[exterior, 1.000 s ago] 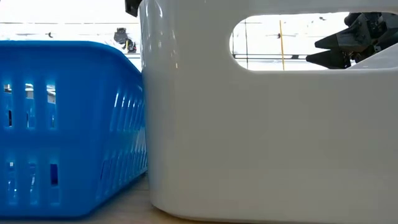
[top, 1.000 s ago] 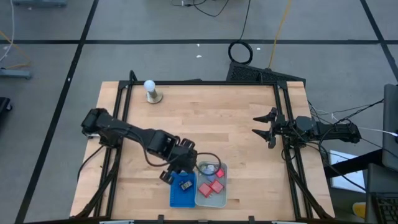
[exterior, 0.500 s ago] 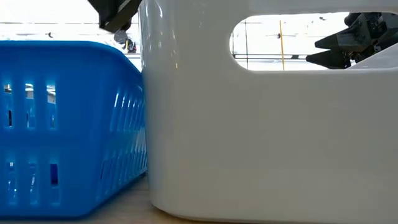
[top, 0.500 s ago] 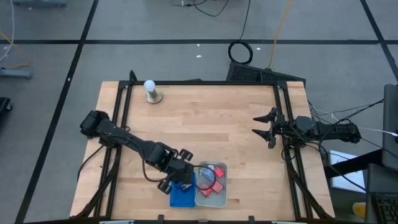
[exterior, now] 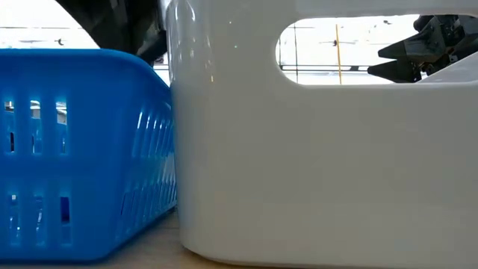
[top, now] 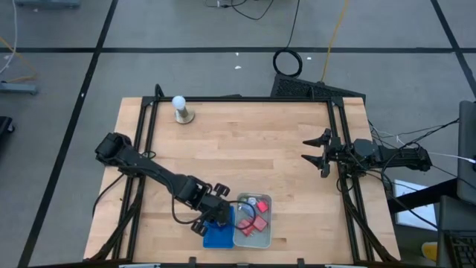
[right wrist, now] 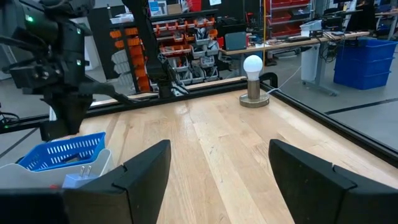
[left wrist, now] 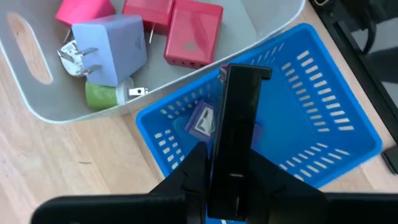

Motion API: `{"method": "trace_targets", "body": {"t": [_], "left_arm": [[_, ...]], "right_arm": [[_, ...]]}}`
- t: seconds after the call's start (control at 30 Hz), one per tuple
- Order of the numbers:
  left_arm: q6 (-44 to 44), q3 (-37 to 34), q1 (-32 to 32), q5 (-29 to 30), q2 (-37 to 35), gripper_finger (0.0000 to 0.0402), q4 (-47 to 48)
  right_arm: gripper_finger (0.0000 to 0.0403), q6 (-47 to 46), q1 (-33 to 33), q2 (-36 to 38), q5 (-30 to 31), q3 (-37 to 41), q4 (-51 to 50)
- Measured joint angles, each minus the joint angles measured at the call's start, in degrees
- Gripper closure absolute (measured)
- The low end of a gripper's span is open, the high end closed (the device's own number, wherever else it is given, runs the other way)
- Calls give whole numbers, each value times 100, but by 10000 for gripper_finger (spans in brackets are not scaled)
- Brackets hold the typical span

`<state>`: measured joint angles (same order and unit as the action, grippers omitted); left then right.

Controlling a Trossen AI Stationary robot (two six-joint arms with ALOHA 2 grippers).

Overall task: Pick & Place Office items
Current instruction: Put the black digital clock into the blue bin

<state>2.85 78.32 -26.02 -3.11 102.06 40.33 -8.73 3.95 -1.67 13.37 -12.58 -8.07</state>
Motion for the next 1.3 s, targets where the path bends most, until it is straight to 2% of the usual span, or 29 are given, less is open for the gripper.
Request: {"method": "trace_targets", "body": {"t": [0.4,0.87,1.17,1.3], "left_arm": [[-371,-742,0,-41,0,347,-757],[-556,-1206,50,14,0,347,-1243],[-571,-1219,48,11,0,347,-1279],[-579,-1219,48,15,0,316,-1278]], "right_arm": [[138,2,0,0,0,0,0],[138,1,0,0,0,0,0],[138,2,1,0,0,0,1],[138,1,1,0,0,0,0]]}}
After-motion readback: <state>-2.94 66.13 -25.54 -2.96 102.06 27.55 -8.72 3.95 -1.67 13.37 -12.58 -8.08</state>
